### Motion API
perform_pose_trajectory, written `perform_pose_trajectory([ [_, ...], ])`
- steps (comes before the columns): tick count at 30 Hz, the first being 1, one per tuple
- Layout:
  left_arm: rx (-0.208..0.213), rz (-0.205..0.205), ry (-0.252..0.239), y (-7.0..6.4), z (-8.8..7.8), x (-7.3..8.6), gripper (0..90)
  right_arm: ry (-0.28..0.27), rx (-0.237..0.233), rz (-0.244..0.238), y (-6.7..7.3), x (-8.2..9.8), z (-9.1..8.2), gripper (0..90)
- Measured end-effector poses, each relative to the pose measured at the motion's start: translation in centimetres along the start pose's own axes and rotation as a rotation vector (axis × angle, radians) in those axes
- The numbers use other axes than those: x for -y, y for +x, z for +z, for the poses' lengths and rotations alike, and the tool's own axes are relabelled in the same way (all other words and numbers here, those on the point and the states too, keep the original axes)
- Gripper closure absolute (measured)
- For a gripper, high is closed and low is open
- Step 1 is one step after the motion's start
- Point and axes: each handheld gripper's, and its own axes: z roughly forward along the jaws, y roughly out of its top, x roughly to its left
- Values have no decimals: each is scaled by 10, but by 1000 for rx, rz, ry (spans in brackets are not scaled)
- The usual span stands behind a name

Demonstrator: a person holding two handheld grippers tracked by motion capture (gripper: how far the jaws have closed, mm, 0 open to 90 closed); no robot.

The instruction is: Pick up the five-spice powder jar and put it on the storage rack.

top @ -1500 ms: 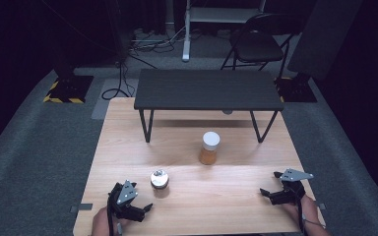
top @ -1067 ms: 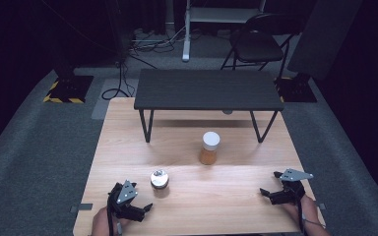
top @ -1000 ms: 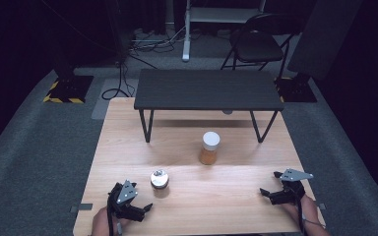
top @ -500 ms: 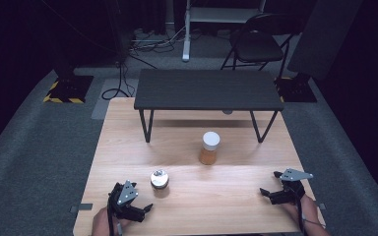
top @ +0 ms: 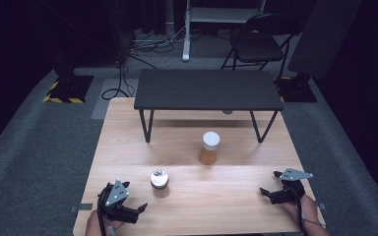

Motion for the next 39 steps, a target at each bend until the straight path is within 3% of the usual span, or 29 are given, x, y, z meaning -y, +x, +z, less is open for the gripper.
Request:
perform_pose_trajectory([
  [8,-12,43,-85,-8,-22,-17,4,0,1,1,0,0,0,31],
  [12,-14,48,-92,-9,-22,-20,4,0,2,1,0,0,0,31],
  [18,-1,52,-86,-8,-16,-23,5,-1,2,1,1,0,0,31],
  [39,109,112,-104,2,26,-51,5,-4,17,12,3,0,1,31],
])
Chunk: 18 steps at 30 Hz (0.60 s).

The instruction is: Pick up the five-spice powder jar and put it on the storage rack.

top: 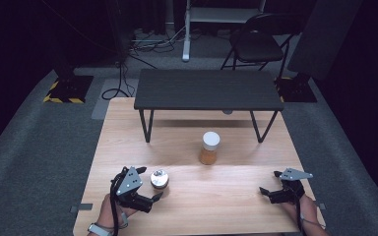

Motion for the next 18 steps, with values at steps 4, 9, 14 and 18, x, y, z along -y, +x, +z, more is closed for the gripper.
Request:
perform_pose_trajectory([
  [4,27,-1,-5,5,11,-5,6,0,4,4,1,0,0,31],
  [9,45,0,4,10,22,-7,9,0,8,6,1,0,0,31],
  [14,39,13,58,8,32,-7,24,0,10,7,1,0,0,31],
  [18,25,5,94,7,39,-5,46,0,10,7,2,0,0,31],
])
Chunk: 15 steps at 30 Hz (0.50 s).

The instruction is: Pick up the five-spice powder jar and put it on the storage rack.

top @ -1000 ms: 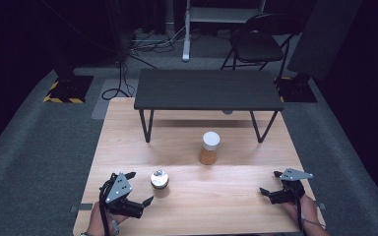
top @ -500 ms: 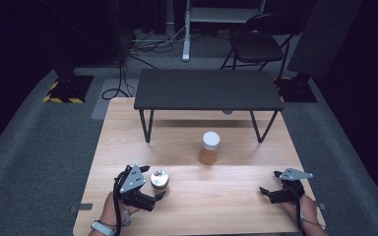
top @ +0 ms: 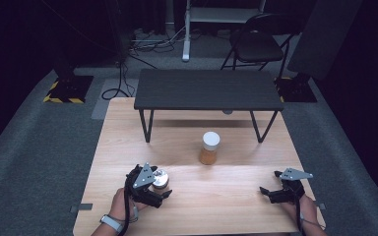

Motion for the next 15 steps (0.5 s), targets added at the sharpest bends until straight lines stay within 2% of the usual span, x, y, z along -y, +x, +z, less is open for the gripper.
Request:
perform_pose_trajectory([
  [3,2,-19,27,3,4,2,115,0,0,0,0,0,0,31],
  [5,10,-27,37,5,5,4,208,0,0,0,0,0,0,31],
  [6,21,-26,33,7,6,6,302,0,0,0,0,0,0,31],
  [15,29,-36,23,8,6,7,307,-1,1,1,0,0,0,31],
])
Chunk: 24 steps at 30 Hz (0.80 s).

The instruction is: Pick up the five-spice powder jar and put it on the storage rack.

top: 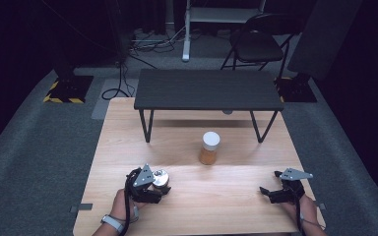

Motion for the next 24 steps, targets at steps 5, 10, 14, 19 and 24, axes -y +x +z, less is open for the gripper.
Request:
perform_pose_trajectory([
  [5,17,-20,-2,2,0,-3,307,0,-1,0,0,0,0,31],
  [10,30,-15,-32,3,-5,-15,308,0,-1,-1,0,0,0,31],
  [14,35,9,-48,3,-9,-36,307,0,-1,-1,0,0,0,31],
  [19,34,29,-89,8,-16,-65,307,0,-1,-1,0,0,0,31],
  [24,28,51,-136,15,-23,-98,307,0,-2,-1,0,0,0,31],
])
